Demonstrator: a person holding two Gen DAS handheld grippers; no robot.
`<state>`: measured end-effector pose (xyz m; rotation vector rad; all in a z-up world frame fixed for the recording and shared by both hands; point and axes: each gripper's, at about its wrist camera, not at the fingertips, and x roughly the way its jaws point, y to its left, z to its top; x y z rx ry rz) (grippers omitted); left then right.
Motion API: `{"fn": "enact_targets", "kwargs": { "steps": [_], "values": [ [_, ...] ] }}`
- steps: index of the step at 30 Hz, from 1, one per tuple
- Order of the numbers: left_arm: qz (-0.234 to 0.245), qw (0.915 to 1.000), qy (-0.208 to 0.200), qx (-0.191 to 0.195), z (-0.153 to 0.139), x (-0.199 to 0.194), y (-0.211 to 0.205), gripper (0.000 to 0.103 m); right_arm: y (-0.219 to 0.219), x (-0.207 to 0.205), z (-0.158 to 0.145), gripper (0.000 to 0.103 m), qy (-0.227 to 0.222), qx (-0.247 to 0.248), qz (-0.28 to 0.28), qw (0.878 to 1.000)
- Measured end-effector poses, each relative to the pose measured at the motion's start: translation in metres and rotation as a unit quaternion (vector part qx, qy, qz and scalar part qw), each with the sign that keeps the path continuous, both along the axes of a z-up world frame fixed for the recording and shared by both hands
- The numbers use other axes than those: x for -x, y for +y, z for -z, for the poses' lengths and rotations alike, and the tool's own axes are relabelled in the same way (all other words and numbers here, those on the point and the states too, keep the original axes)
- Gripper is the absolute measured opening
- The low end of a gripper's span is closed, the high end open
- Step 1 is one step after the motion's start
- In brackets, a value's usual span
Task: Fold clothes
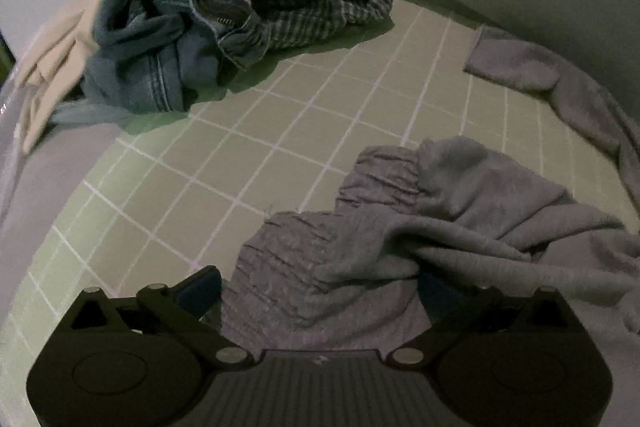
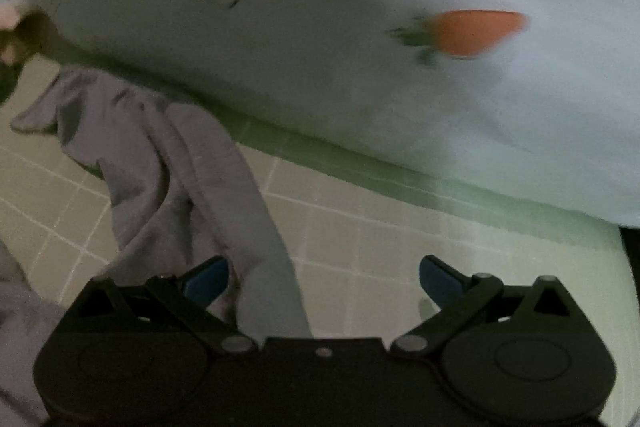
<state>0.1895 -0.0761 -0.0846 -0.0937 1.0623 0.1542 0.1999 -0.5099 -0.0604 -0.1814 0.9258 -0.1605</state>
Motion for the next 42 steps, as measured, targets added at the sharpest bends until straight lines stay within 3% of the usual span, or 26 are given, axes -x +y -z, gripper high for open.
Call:
{"fn": "enact_targets", "kwargs": {
  "steps": [2,6,13,17,24,29,33,38,42],
  "values": [
    [0.004,1.0,-0.006,0.004,0.001,0.002,0.001,0.103,0.004,-0.013,0.008,0.099,0.006,0.01,0.003,1.0],
    [0.009,0.9999,-0.012,0.007,0.002,0.003,0.002,0.103,-0.008,-0.014,0.011,0.096,-0.001,0.044,0.07,0.997],
    [0.011,0.9998,-0.014,0.007,0.003,0.003,0.003,0.103,-0.067,0.059,0.003,0.095,0.01,0.086,0.172,0.981],
    [0.01,0.9998,-0.013,0.007,0.003,0.003,0.003,0.103,-0.092,0.12,0.01,0.095,0.049,0.073,0.203,0.975],
    [0.006,0.9999,-0.005,0.006,0.002,0.0,0.002,0.103,-0.086,0.136,-0.007,0.094,0.0,0.023,0.187,0.982],
    [0.007,0.9999,-0.006,0.006,0.003,0.0,0.002,0.103,-0.073,0.087,-0.019,0.094,-0.029,-0.023,0.129,0.991],
    [0.007,0.9999,-0.012,0.005,0.004,0.002,0.002,0.103,-0.071,0.045,-0.008,0.094,-0.013,-0.066,0.092,0.994],
    [0.007,0.9998,-0.016,0.005,0.004,0.002,0.002,0.103,-0.072,0.011,0.009,0.09,0.01,-0.067,0.092,0.993],
    [0.006,0.9998,-0.017,0.005,0.003,0.002,0.002,0.103,-0.074,0.008,0.019,0.067,0.023,-0.092,0.087,0.992]
  ]
}}
